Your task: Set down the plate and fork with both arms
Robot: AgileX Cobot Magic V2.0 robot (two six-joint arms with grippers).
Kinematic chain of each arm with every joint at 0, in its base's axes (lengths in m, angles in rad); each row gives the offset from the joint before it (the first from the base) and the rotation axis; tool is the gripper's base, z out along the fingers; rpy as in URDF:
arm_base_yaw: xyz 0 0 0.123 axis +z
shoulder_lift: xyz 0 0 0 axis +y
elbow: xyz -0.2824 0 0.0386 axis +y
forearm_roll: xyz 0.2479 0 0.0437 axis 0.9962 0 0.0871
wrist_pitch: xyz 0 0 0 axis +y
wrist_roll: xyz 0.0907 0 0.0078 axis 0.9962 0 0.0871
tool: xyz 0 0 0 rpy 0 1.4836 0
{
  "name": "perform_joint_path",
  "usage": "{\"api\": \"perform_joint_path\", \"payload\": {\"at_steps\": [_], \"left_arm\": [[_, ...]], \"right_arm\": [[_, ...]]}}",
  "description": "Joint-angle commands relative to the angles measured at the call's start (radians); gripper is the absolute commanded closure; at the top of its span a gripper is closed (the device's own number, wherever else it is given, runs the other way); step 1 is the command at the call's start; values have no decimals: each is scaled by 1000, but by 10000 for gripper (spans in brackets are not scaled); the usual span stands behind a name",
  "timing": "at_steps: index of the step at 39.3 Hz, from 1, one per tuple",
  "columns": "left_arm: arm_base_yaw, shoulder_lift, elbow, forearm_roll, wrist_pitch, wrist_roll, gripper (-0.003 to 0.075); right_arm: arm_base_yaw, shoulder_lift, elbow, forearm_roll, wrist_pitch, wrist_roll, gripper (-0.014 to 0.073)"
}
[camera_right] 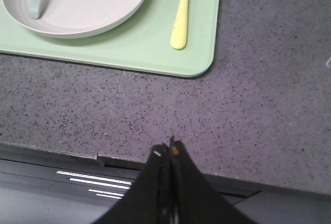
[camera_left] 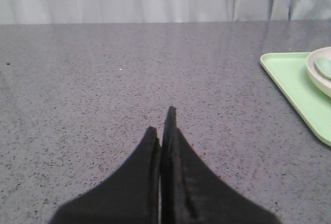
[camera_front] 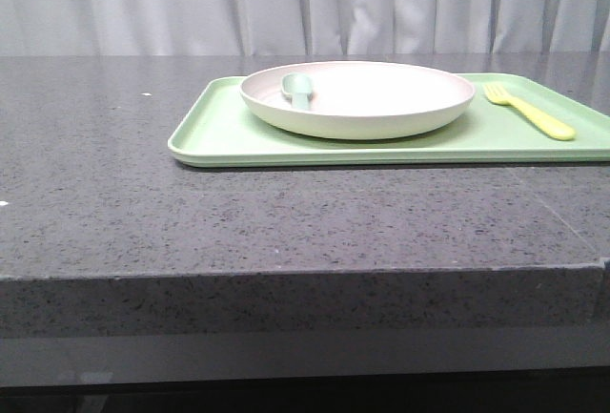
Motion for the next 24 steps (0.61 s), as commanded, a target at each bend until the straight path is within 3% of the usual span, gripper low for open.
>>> {"api": "perform_joint_path", "payload": {"at_steps": [1,12,24], "left_arm": [[10,-81,88,-6,-171,0,738],[10,-232,350,-19,-432,0,738],[10,-228,349,-19,-369,0,738]], "right_arm": [[0,3,-24,2,-60,-5,661],[0,3,-24,2,-60,-5,661],[0,6,-24,2,-61,-5,661]]}}
